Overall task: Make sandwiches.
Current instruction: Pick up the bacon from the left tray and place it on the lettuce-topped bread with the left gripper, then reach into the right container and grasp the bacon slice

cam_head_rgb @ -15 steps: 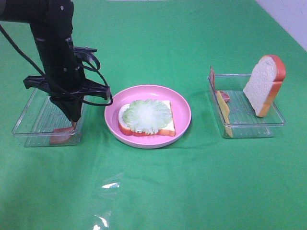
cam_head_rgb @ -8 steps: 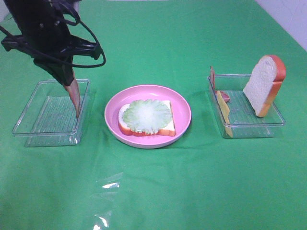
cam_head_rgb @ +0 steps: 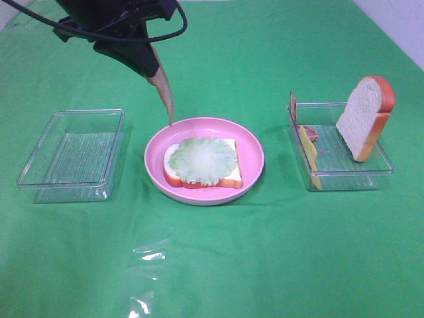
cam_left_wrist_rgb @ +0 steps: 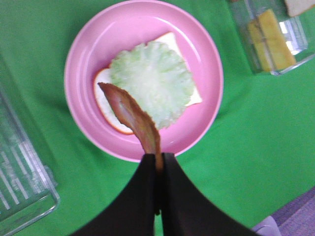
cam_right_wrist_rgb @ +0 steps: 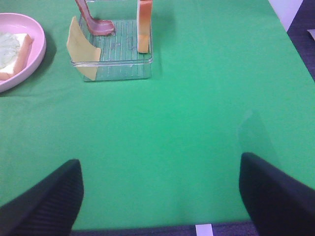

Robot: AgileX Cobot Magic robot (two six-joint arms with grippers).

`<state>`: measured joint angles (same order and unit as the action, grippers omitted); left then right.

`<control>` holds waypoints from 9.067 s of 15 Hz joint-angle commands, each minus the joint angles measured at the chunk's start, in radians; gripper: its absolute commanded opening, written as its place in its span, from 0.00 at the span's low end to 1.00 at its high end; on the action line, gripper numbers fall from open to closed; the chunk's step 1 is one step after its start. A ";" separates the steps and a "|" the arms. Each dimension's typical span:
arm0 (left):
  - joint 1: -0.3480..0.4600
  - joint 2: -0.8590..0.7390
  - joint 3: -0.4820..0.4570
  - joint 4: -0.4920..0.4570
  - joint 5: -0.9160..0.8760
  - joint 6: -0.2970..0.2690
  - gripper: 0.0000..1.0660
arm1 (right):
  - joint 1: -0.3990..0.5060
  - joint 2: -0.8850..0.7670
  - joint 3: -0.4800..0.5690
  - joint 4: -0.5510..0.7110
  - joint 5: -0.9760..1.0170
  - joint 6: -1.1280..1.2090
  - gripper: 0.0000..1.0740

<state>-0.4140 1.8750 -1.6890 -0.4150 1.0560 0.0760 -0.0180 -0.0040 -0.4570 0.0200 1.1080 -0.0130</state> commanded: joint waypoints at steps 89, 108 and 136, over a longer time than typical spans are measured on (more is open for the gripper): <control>0.385 -1.755 1.044 0.349 0.221 -0.032 0.94 | -0.002 -0.016 0.004 0.002 -0.006 -0.009 0.78; 0.388 -1.897 1.172 0.376 0.022 -0.066 0.94 | -0.002 -0.007 0.004 0.001 -0.006 -0.009 0.78; 0.434 -1.902 1.172 0.378 0.022 -0.062 0.94 | 0.290 2.090 -1.618 0.056 0.181 0.358 0.89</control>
<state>0.0170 -0.0060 -0.5200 -0.0330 1.0940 0.0180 0.2720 2.0800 -2.0670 0.0720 1.2150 0.3350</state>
